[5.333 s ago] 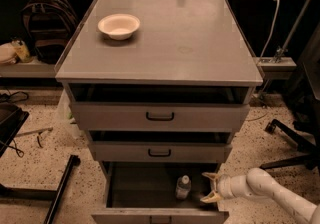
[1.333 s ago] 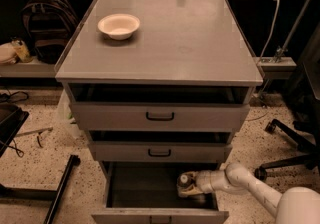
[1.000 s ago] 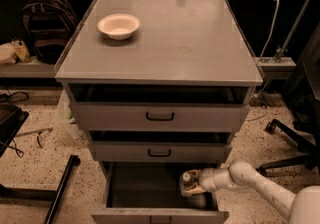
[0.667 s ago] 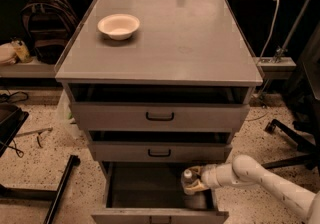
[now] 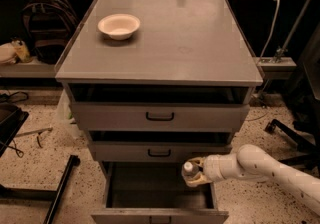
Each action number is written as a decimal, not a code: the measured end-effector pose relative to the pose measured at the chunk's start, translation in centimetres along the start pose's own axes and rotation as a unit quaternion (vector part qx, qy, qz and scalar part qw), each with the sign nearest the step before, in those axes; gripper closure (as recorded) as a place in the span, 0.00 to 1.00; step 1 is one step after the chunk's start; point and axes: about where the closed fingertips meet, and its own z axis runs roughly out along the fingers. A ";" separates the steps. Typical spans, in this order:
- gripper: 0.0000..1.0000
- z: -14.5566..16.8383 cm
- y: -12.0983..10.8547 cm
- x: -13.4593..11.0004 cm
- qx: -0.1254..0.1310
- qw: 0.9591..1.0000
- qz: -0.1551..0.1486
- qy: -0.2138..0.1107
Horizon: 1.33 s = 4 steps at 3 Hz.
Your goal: Pick blue plastic bottle from bottom drawer and place on counter
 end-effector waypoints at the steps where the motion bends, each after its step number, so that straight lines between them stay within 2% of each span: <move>1: 1.00 0.0 -0.1 0.0 0.001 1.000 0.000 0.000; 2: 1.00 -2.0 -0.5 -1.7 0.010 1.000 0.011 -0.003; 3: 1.00 -6.0 -1.6 -5.5 0.027 0.999 0.026 0.005; 4: 1.00 -11.7 -3.6 -10.7 0.030 0.998 0.047 0.028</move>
Offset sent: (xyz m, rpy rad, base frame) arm -0.0049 -0.0125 0.0645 0.0249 0.0001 -0.0696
